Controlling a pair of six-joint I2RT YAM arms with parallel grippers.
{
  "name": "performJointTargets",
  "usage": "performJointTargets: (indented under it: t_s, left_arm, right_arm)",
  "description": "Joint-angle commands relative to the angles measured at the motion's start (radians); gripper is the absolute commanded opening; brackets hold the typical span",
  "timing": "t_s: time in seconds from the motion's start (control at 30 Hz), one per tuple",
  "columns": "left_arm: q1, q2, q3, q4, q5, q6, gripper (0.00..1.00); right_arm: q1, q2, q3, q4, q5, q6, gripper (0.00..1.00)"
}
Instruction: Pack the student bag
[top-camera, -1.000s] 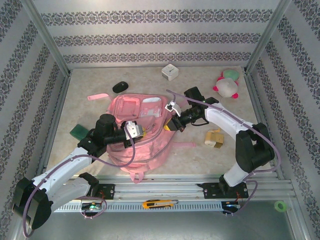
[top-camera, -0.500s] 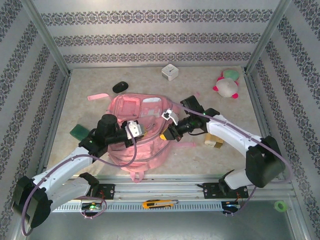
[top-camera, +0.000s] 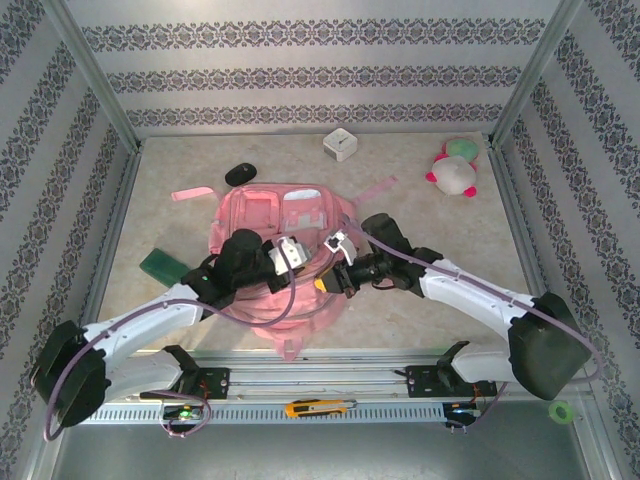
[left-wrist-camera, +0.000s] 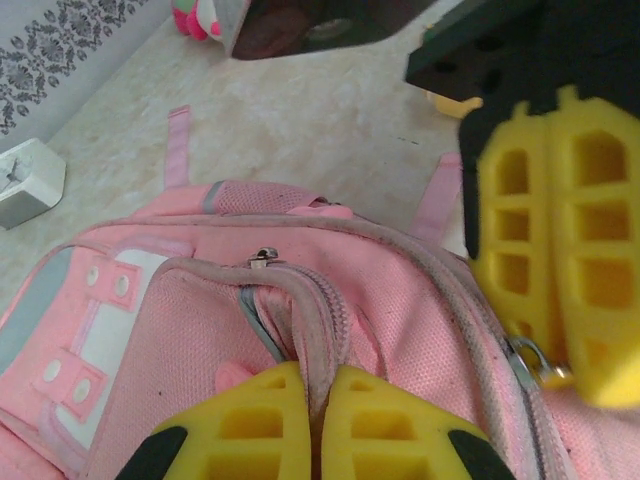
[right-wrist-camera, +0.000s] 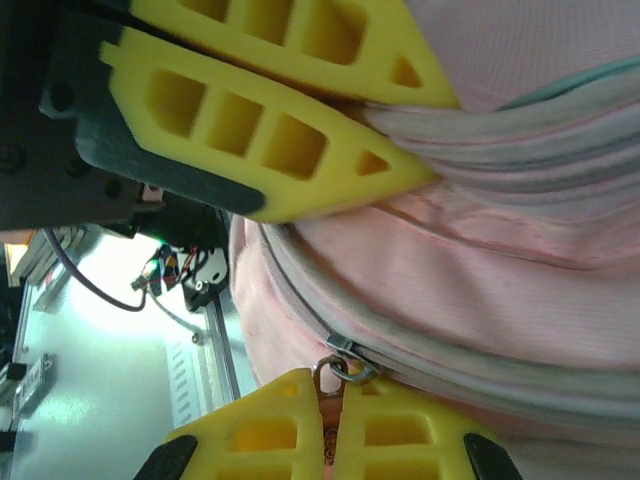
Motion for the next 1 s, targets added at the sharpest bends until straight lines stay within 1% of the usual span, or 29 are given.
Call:
performJointTargets:
  t_s: [0.0,0.1,0.27,0.33,0.4,0.47,0.6,0.7,0.77,0.87,0.97]
  left_arm:
    - [-0.032,0.058,0.057,0.173,-0.192,-0.119,0.0]
    - [-0.046,0.114,0.102,0.187,-0.254,-0.202,0.0]
    - [-0.081,0.185,0.131,0.257,-0.301,-0.313,0.0]
    - [-0.086,0.201,0.128,0.295,-0.301,-0.355,0.0]
    - [-0.087,0.209,0.122,0.33,-0.287,-0.384,0.0]
    - [-0.087,0.209,0.113,0.357,-0.273,-0.391,0.0]
    - [-0.087,0.19,0.106,0.355,-0.253,-0.376,0.0]
    - [-0.087,0.175,0.097,0.36,-0.244,-0.373,0.0]
    - [-0.087,0.169,0.091,0.371,-0.238,-0.378,0.0]
    - [-0.087,0.167,0.084,0.383,-0.231,-0.386,0.0]
    - [-0.087,0.17,0.084,0.39,-0.229,-0.389,0.0]
  right_arm:
    - [0.018,-0.056,-0.032,0.099,0.028,0.095,0.0]
    - [0.021,-0.083,-0.058,0.112,0.051,0.15,0.0]
    - [0.037,-0.1,-0.099,0.168,0.092,0.264,0.0]
    - [0.049,-0.108,-0.127,0.223,0.102,0.304,0.0]
    - [0.054,-0.118,-0.148,0.241,0.117,0.331,0.0]
    - [0.055,-0.129,-0.166,0.231,0.142,0.335,0.01]
    - [0.055,-0.141,-0.203,0.235,0.197,0.337,0.1]
    - [0.054,-0.137,-0.214,0.248,0.219,0.34,0.19]
    - [0.055,-0.13,-0.216,0.26,0.221,0.344,0.22]
    - [0.054,-0.122,-0.221,0.288,0.217,0.361,0.22]
    - [0.065,-0.114,-0.227,0.329,0.211,0.402,0.15]
